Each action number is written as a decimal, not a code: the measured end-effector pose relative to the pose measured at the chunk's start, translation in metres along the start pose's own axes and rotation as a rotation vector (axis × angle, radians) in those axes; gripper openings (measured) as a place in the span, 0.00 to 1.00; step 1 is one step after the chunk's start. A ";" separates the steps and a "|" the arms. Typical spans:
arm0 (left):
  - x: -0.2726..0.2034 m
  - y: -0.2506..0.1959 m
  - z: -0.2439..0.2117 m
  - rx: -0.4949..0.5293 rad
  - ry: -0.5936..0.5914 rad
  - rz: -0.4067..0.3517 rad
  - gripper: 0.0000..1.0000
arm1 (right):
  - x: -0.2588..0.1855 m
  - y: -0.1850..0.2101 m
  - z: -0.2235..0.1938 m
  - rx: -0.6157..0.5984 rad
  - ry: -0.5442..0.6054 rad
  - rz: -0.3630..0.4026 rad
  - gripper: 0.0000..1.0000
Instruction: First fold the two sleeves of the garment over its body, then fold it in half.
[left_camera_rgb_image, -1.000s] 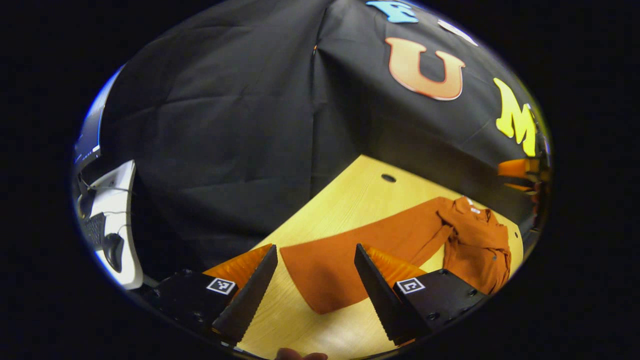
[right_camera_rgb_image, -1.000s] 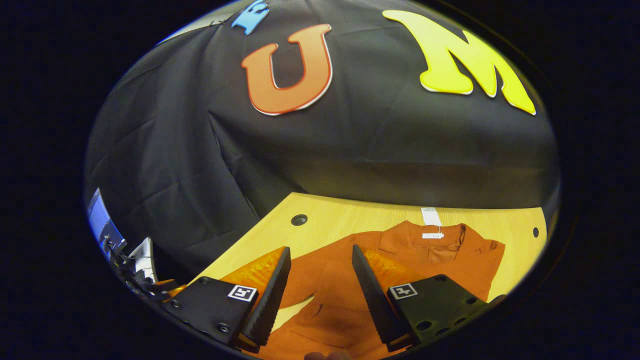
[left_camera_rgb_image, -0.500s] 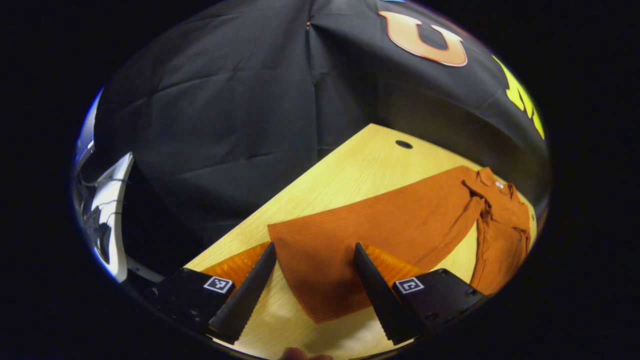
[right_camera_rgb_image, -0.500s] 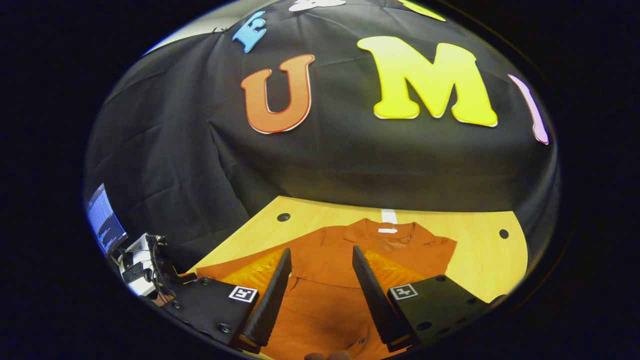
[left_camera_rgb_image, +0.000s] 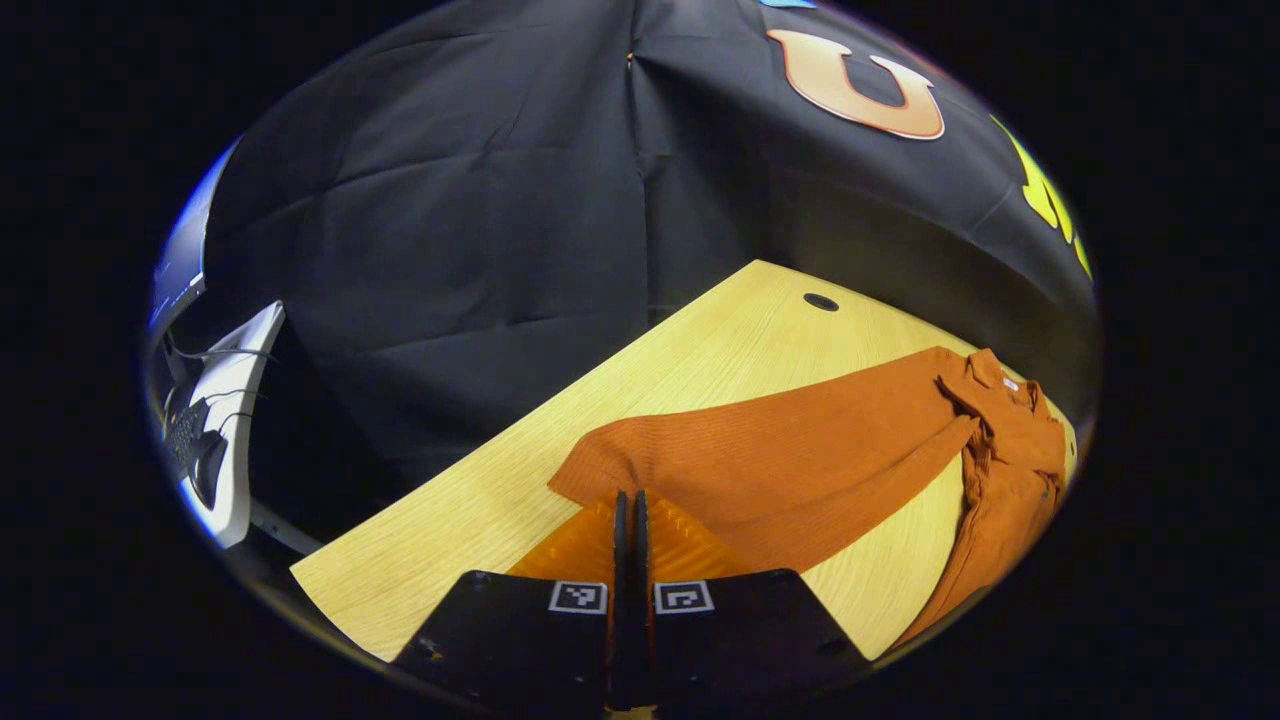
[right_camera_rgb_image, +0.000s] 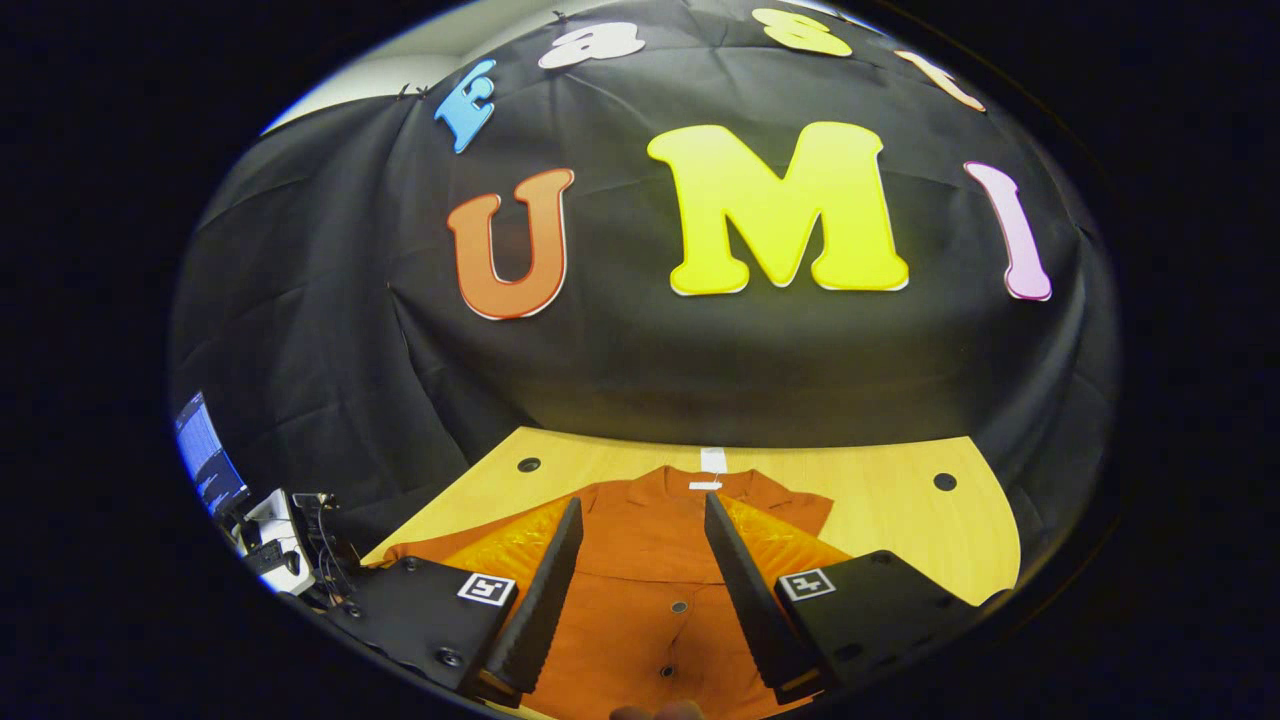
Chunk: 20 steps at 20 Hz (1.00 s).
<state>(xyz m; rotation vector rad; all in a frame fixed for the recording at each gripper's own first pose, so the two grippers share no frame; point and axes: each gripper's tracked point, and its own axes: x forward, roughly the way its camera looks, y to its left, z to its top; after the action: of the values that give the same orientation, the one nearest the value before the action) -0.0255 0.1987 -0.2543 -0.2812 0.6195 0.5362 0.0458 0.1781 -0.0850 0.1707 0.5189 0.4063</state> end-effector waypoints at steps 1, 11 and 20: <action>-0.005 -0.005 0.007 -0.019 -0.003 -0.011 0.03 | -0.006 -0.008 0.003 0.004 -0.009 -0.012 0.75; -0.071 -0.157 0.189 0.065 -0.226 -0.264 0.03 | -0.059 -0.073 -0.009 0.009 -0.086 -0.072 0.94; -0.128 -0.383 0.209 0.206 -0.262 -0.505 0.03 | -0.137 -0.183 -0.021 0.043 -0.162 -0.240 0.92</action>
<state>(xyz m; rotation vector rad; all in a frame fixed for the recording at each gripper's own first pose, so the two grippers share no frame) 0.1979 -0.0843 0.0235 -0.1590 0.3252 0.0188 -0.0123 -0.0436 -0.0894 0.1789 0.3830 0.1451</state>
